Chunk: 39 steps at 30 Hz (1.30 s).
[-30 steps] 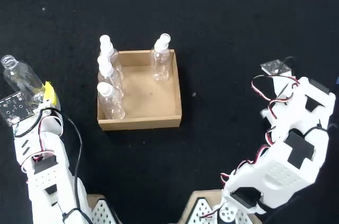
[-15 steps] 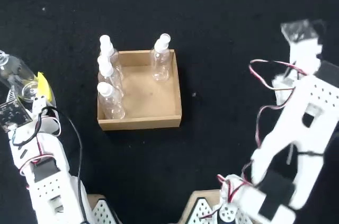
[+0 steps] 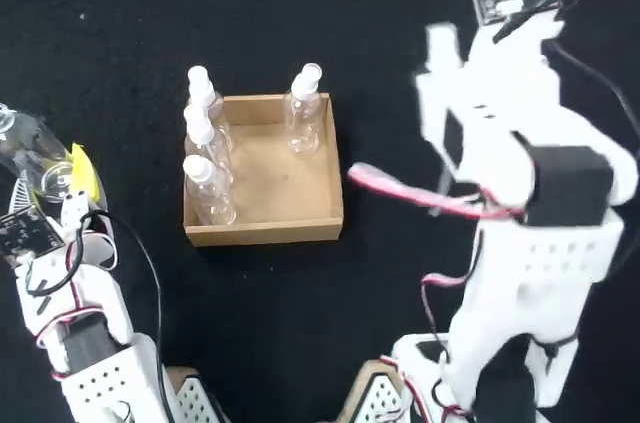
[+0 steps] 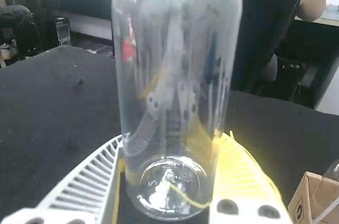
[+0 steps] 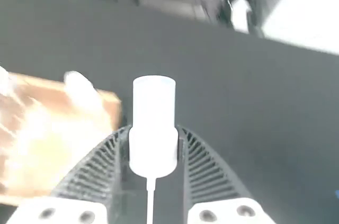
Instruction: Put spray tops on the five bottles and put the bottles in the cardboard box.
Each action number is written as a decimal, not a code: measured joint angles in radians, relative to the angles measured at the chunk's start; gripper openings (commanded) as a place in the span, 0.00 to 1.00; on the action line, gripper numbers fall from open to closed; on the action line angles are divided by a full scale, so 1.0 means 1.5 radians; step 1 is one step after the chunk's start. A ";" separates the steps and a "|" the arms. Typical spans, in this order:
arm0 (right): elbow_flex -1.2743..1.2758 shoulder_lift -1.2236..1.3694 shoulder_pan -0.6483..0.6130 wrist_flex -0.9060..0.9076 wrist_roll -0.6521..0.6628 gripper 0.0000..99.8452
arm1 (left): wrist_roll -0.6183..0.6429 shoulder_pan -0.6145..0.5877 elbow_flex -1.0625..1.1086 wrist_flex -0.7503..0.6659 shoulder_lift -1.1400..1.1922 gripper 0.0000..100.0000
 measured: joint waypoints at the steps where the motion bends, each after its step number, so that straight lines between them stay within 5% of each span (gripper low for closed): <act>1: -0.023 0.000 -0.027 -0.008 -0.020 0.01 | 0.000 0.000 0.000 0.000 0.000 0.03; 9: -0.105 -0.001 -0.297 -0.196 -0.166 0.01 | 0.000 0.000 0.000 -0.012 0.000 0.03; 19: 0.021 -0.001 -0.540 -0.609 -0.182 0.01 | 0.000 0.000 0.000 -0.032 0.000 0.03; 27: 0.083 -0.001 -0.571 -0.739 -0.182 0.01 | 0.000 0.000 0.000 -0.032 0.000 0.03; 39: 0.019 0.098 -0.572 -0.750 -0.182 0.01 | 0.000 0.031 0.000 -0.032 0.000 0.03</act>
